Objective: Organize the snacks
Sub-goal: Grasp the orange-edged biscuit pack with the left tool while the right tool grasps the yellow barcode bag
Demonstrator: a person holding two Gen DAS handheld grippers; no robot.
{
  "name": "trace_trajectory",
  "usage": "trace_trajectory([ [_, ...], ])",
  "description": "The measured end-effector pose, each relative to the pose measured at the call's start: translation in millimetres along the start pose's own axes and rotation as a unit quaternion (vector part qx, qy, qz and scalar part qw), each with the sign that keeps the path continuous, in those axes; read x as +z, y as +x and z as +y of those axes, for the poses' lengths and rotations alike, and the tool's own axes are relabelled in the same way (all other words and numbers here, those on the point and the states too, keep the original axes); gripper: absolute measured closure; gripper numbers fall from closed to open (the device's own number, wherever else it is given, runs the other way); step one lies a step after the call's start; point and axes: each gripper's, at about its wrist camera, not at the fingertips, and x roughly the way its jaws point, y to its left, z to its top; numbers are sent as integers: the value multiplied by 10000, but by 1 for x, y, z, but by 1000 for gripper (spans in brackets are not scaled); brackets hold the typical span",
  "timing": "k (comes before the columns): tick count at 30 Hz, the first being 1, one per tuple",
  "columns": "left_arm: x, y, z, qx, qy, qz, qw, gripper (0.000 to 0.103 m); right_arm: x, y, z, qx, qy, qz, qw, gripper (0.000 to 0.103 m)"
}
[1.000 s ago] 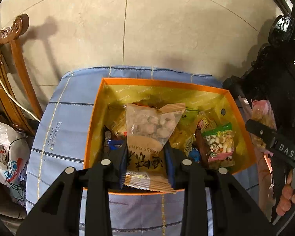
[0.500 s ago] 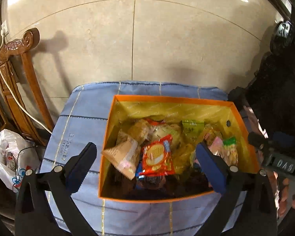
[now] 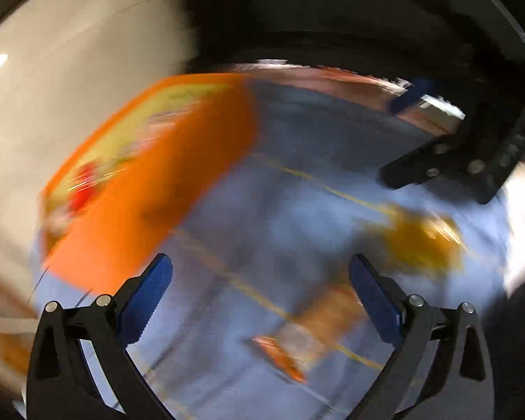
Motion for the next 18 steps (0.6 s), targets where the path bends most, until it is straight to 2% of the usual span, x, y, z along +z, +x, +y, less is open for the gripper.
trace_trajectory([
  [1, -5, 1, -12, -220, 349, -20, 9991, 4, -12, 2, 5, 47, -143, 40, 9999, 4],
  [4, -17, 14, -32, -671, 883, 170, 9937, 4, -47, 15, 26, 124, -476, 261, 9984, 4],
  [6, -22, 22, -33, -753, 965, 282, 9921, 4, -56, 23, 33, 131, -422, 297, 9986, 4],
  [8, -27, 28, -27, -927, 789, 244, 9923, 4, -59, 32, 33, 93, -290, 354, 9989, 4],
  [9, -31, 34, -25, -903, 736, 273, 9928, 4, -60, 37, 31, 19, -200, 406, 9990, 5],
  [10, -34, 41, -22, -845, 715, 382, 9931, 4, -60, 44, 30, -221, -139, 519, 9983, 38],
  [11, -40, 51, -20, -715, 712, 591, 9931, 4, -61, 47, 28, -259, -70, 511, 9983, 62],
  [12, -45, 58, -17, -735, 590, 644, 9935, 5, -60, 48, 28, -219, -54, 493, 9985, 63],
  [13, -47, 58, -11, -871, 176, 618, 9941, 19, -58, 49, 31, -256, -134, 530, 9982, 63],
  [14, -49, 58, -4, -994, -424, 699, 9917, 24, -57, 49, 33, -335, -171, 525, 9979, 64],
  [15, -49, 55, -3, -714, -681, 675, 9928, 47, -56, 48, 34, -404, -109, 524, 9978, 64],
  [16, -47, 52, -4, -615, -864, 723, 9917, 64, -56, 46, 32, -421, -15, 531, 9977, 65],
  [18, -44, 51, -5, -404, -1265, 905, 9870, 68, -52, 41, 30, -418, 252, 458, 9978, 65],
])
